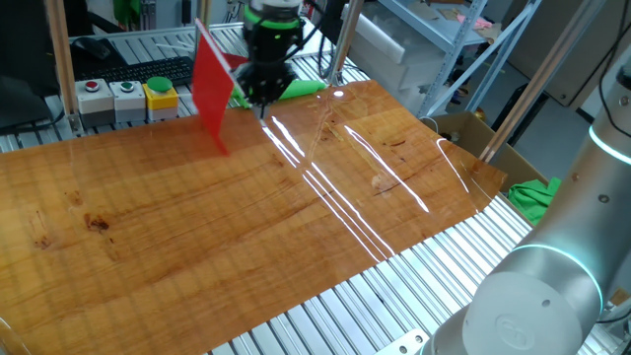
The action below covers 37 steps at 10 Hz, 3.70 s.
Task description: Wave the flag
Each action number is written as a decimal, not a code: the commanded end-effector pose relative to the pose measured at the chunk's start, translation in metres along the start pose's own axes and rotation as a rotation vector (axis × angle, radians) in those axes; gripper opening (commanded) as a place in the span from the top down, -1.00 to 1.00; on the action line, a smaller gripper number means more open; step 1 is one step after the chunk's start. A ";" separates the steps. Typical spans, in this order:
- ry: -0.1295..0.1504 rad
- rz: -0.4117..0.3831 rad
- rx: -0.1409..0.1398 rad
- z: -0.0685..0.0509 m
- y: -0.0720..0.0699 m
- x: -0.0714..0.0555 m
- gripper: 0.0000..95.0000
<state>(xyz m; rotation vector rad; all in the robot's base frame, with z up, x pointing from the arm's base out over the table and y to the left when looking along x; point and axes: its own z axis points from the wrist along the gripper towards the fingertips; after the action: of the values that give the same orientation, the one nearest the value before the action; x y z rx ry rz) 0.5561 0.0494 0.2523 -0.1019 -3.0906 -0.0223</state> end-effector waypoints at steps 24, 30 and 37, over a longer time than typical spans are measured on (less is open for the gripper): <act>0.036 0.053 0.027 0.008 -0.029 -0.027 1.00; 0.081 0.149 0.040 0.011 -0.049 -0.034 1.00; 0.109 0.186 0.046 0.011 -0.049 -0.034 1.00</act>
<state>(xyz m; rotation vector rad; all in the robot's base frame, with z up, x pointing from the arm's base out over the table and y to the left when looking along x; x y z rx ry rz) 0.5859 -0.0012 0.2387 -0.3688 -2.9597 0.0479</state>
